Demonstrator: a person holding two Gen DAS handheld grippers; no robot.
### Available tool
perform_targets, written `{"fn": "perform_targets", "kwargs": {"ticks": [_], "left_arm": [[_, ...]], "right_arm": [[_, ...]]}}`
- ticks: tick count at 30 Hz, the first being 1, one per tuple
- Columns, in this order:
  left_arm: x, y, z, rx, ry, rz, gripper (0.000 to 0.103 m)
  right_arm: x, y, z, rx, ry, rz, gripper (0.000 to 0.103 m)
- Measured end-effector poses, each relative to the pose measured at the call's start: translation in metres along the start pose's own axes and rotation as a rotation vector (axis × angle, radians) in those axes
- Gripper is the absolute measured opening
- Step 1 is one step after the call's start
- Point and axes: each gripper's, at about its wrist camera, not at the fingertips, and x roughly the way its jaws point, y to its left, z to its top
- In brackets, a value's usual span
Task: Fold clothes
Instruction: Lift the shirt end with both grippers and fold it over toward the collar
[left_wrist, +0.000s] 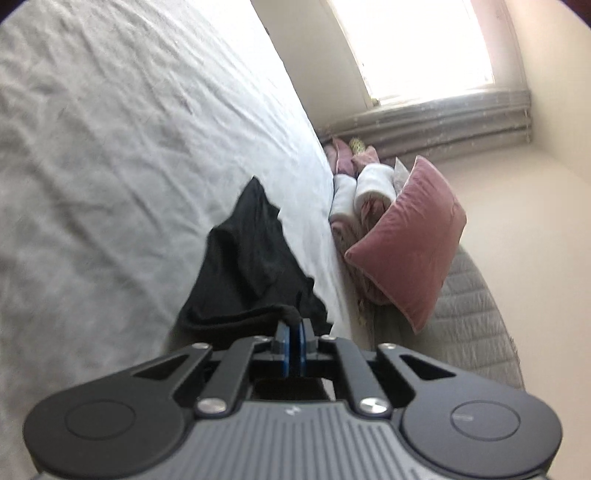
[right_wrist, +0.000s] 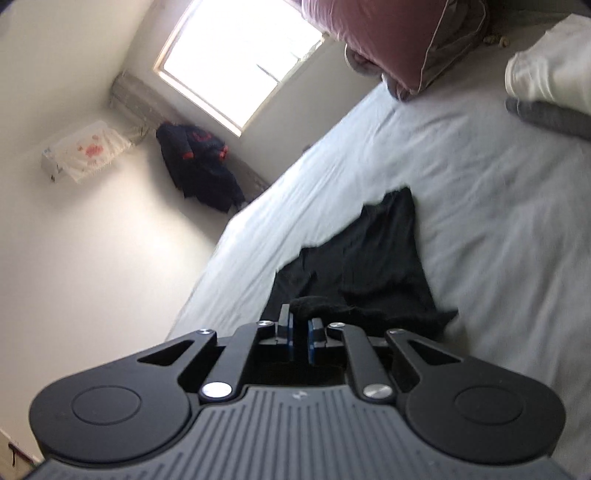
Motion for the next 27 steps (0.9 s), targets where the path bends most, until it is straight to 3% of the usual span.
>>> {"fn": "perform_targets", "kwargs": {"ticks": [8,21,24,26,27], "left_arm": [[0.046,0.004,0.034,-0.049,-0.034,0.044,0.004],[0.118,0.035,0.071,-0.132,-0.074,0.093,0.007],[0.124,0.037,0.077,-0.112,-0.098,0.099,0.029],[0.124,0.032,0.078,-0.033,-0.111,0.114,0.036],[0.124,0.028,0.078,0.027,-0.112,0.136,0.040]], "right_arm": [[0.037,-0.019,0.027,0.006,-0.030,-0.041,0.011],[0.102,-0.065,0.053,0.074,0.001,-0.145,0.013],[0.112,-0.074,0.055,0.097,0.016,-0.188,0.016],[0.114,-0.075,0.056,0.080,0.029,-0.199,0.017],[0.114,-0.074,0.056,0.061,0.029,-0.206,0.022]]}}
